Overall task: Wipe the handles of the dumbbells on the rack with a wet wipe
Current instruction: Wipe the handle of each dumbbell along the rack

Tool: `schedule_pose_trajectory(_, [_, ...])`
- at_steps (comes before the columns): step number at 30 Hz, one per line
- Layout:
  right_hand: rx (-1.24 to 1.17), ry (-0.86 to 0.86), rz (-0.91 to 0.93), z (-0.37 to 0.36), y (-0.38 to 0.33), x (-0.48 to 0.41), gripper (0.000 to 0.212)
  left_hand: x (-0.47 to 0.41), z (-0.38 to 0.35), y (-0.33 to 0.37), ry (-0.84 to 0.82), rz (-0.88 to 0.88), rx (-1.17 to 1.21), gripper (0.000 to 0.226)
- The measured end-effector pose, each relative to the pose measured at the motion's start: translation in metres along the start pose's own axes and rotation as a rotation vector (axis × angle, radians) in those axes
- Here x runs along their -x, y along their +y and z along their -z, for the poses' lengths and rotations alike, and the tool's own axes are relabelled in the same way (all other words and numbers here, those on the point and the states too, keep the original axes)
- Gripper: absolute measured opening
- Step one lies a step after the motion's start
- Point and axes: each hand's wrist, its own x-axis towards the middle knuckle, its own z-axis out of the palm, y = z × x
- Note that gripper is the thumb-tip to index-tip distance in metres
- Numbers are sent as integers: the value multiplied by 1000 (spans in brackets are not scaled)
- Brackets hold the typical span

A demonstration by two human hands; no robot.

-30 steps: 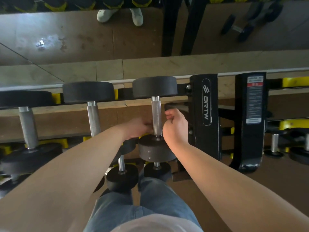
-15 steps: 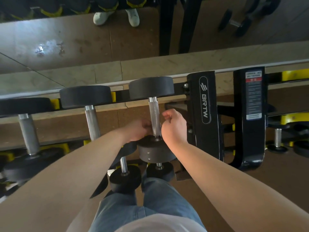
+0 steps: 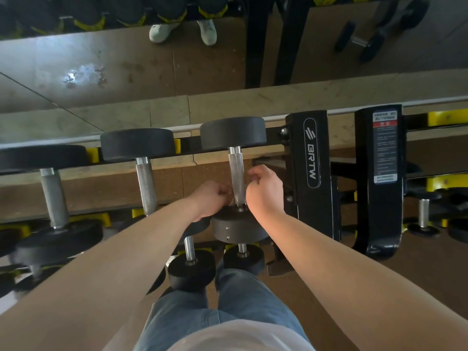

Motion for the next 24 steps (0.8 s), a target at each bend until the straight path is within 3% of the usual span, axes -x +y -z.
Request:
schedule_pose_trajectory(3, [8,-9,3,2,0,0,38,5,1,10,72,51,111,22])
schedule_pose_trajectory(6, [3,-16,1,2,0,0,36,4,15,27,272,78,505,13])
schedule_pose_trajectory(8, [6,-11,8,2,1,0,37,6,25,35,353,27,632,16])
schedule_pose_trajectory(11, [10,-6,12,1,2,0,36,13,25,35,372,-53,454,24])
schedule_pose_trajectory(17, [13,-9,18,1,3,-2,33,26,-6,6,267,49,274,17])
schedule_pose_trajectory(20, [21,-10,18,-2,5,-3,31,28,0,11,317,-39,58,17])
schedule_pose_trajectory(24, [52,-25,21,-3,7,-6,27,22,13,30,382,-136,73,18])
